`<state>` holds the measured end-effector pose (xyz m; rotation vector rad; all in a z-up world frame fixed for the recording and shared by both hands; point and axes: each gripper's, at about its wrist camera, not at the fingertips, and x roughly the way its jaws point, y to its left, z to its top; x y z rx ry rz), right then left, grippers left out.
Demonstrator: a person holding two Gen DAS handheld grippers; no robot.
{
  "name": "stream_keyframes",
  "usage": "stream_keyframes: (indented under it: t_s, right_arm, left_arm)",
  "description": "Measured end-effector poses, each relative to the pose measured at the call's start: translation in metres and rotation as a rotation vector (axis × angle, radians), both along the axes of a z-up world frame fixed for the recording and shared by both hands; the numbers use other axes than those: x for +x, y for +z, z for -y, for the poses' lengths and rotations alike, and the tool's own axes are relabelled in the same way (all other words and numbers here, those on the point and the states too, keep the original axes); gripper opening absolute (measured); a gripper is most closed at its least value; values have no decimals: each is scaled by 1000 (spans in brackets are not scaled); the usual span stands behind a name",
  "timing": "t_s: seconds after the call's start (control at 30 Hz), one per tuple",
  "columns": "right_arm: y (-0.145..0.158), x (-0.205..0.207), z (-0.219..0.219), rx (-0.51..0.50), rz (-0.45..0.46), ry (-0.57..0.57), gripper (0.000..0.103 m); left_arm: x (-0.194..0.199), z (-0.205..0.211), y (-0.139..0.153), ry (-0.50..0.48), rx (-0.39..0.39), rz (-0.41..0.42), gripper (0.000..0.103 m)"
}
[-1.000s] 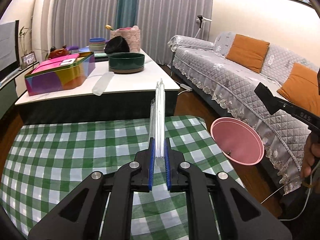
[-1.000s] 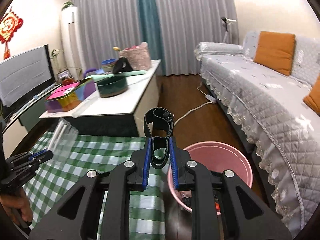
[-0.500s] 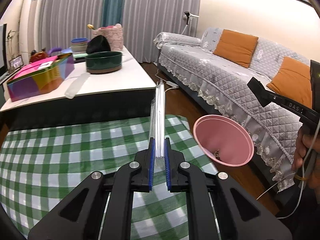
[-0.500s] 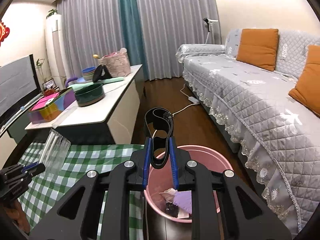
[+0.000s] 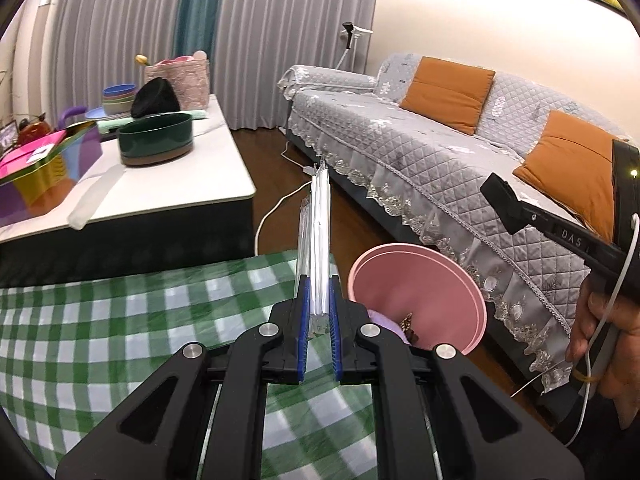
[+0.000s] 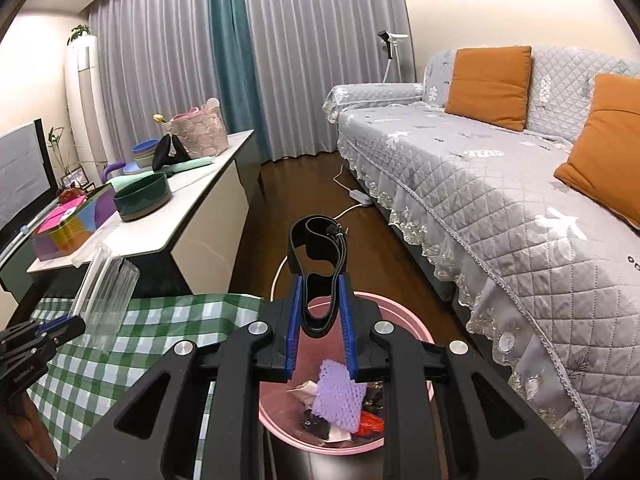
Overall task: Collect trash
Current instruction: 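Carry the rubber band and straws in both tools over the pink bucket, then open both tools to drop the rubber band and straws into the bucket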
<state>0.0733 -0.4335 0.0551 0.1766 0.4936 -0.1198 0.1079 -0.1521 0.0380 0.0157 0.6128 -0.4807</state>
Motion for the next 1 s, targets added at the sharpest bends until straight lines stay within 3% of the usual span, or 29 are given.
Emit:
stream_keyframes:
  t_s: [1.0]
  right_arm:
    - [-28, 19, 27, 19, -78, -57, 19]
  left_arm:
    - [48, 102, -33, -155, -1, -73, 9]
